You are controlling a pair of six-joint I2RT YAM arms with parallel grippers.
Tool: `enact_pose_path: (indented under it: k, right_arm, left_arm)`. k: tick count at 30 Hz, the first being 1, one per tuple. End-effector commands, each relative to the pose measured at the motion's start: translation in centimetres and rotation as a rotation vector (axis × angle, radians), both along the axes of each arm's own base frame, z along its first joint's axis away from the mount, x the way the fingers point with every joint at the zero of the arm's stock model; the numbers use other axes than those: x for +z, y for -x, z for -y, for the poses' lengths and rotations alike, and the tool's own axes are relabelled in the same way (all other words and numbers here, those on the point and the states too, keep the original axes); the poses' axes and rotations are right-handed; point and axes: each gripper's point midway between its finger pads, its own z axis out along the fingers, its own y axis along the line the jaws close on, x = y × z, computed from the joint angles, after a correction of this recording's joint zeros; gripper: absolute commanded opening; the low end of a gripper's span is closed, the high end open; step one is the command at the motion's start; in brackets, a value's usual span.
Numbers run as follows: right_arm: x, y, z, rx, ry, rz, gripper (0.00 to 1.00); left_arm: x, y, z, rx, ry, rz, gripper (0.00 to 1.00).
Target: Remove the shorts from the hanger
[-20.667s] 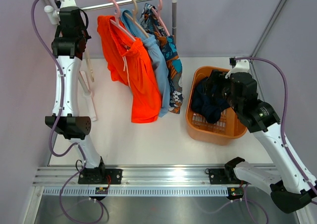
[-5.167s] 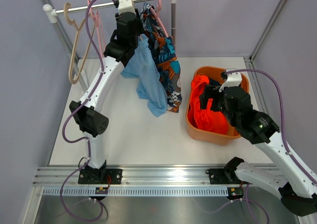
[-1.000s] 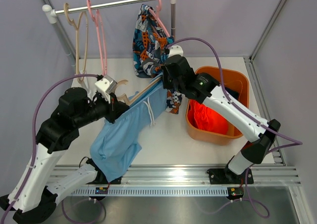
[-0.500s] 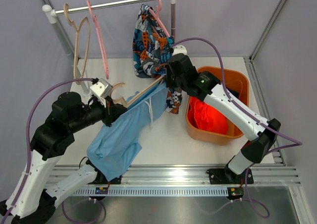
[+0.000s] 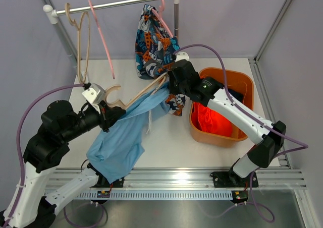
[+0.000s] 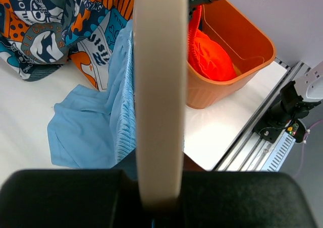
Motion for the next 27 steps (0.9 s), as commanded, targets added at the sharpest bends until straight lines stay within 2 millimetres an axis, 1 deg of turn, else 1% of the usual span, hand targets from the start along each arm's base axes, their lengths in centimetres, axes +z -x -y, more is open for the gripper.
enact_pose_path:
  k: [1, 2, 3, 4, 5, 6, 7, 8, 10, 11, 13, 14, 16, 18, 19, 21, 22, 23, 25, 26, 27]
  right_arm:
    - [1.6, -2.4, 3.8, -0.136, 0.004, 0.070, 0.00]
    - [1.8, -1.5, 2.9, -0.083, -0.035, 0.057, 0.00]
    - [2.0, -1.2, 2.4, -0.066, -0.056, 0.057, 0.00]
    - [2.6, -0.4, 1.2, -0.034, -0.084, 0.070, 0.00]
    - [2.9, 0.3, 0.9, -0.020, -0.091, 0.080, 0.00]
    - [3.2, 0.9, 0.2, -0.004, -0.091, 0.088, 0.00]
    - [3.5, 1.7, -0.5, 0.019, -0.093, 0.098, 0.00]
    - [4.1, 3.3, -2.0, 0.066, -0.096, 0.110, 0.00]
    - [4.6, 5.1, -3.7, 0.127, -0.100, 0.122, 0.00]
    - [4.9, 6.7, -5.2, 0.181, -0.109, 0.125, 0.00]
    - [5.6, 8.4, -6.4, 0.242, -0.125, 0.134, 0.00]
    - [5.8, 10.0, -7.6, 0.305, -0.137, 0.135, 0.00]
    - [6.3, 11.3, -8.5, 0.355, -0.143, 0.150, 0.00]
    - [6.4, 12.4, -8.9, 0.388, -0.146, 0.153, 0.00]
    - [6.6, 12.6, -8.9, 0.400, -0.145, 0.161, 0.00]
    - [7.0, 12.8, -8.7, 0.407, -0.145, 0.175, 0.00]
    - [7.0, 12.8, -8.3, 0.407, -0.130, 0.184, 0.00]
    - [7.5, 12.4, -7.7, 0.377, -0.117, 0.201, 0.00]
    - [7.9, 11.8, -6.4, 0.333, -0.067, 0.224, 0.00]
    - [9.4, 10.9, -5.1, 0.264, -0.051, 0.264, 0.00]
    - [9.8, 10.6, -4.0, 0.245, -0.008, 0.280, 0.00]
  left_arm:
    - [4.3, 1.6, 0.2, -0.046, 0.129, 0.112, 0.00]
    - [4.1, 1.1, 0.1, -0.021, 0.134, 0.108, 0.00]
    - [4.2, 0.8, 0.1, -0.008, 0.145, 0.112, 0.00]
    - [4.7, 0.3, 0.1, 0.015, 0.177, 0.123, 0.00]
    - [4.1, -0.1, 0.3, 0.024, 0.186, 0.111, 0.00]
    - [4.8, -0.6, 0.4, 0.038, 0.219, 0.133, 0.00]
    - [4.5, -1.1, 0.5, 0.062, 0.245, 0.113, 0.00]
    - [4.4, -1.5, 0.6, 0.070, 0.262, 0.112, 0.00]
    - [4.0, -2.8, 0.7, 0.118, 0.301, 0.097, 0.00]
    - [4.0, -3.3, 0.8, 0.133, 0.311, 0.093, 0.00]
    - [4.1, -4.4, 0.9, 0.170, 0.346, 0.092, 0.00]
    - [4.3, -4.6, 0.9, 0.173, 0.358, 0.098, 0.00]
    - [4.8, -5.4, 1.2, 0.186, 0.388, 0.109, 0.00]
    - [5.7, -5.8, 1.2, 0.196, 0.412, 0.127, 0.00]
    - [5.8, -6.3, 1.2, 0.213, 0.419, 0.123, 0.00]
    - [6.6, -6.6, 1.2, 0.220, 0.443, 0.140, 0.00]
    - [6.6, -6.9, 1.2, 0.231, 0.444, 0.137, 0.00]
    - [7.0, -7.0, 1.1, 0.238, 0.446, 0.140, 0.00]
    - [6.6, -7.6, 0.3, 0.298, 0.417, 0.125, 0.00]
    - [6.8, -8.1, -0.2, 0.338, 0.404, 0.124, 0.00]
    - [5.8, -8.5, -0.5, 0.365, 0.366, 0.098, 0.00]
